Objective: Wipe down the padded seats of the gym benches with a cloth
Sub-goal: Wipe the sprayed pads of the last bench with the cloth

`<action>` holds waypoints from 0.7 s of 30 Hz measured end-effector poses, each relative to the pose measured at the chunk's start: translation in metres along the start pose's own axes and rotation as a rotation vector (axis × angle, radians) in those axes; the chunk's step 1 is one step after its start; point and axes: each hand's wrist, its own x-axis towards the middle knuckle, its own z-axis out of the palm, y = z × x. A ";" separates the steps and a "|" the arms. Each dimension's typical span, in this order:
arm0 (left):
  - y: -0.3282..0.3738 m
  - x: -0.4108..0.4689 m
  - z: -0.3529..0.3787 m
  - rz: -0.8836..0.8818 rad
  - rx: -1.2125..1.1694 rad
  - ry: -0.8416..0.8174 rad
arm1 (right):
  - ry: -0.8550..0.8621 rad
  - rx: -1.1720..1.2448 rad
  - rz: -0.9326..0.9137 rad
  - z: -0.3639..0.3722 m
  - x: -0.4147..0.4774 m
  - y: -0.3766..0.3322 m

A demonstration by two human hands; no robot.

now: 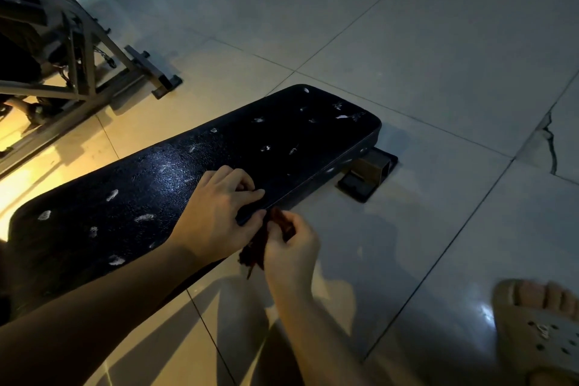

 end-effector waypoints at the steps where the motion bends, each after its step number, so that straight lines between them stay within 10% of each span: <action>1: 0.001 0.001 0.000 -0.002 0.001 -0.002 | 0.006 0.019 0.013 0.000 0.001 0.003; 9: 0.006 0.009 0.003 -0.016 0.078 -0.007 | 0.369 0.117 0.167 -0.052 0.124 -0.014; 14: 0.022 0.046 0.014 -0.026 0.065 -0.053 | 0.169 0.089 0.083 -0.022 0.063 0.000; 21: 0.024 0.063 0.028 0.034 0.064 -0.034 | 0.376 0.032 0.122 -0.048 0.144 -0.003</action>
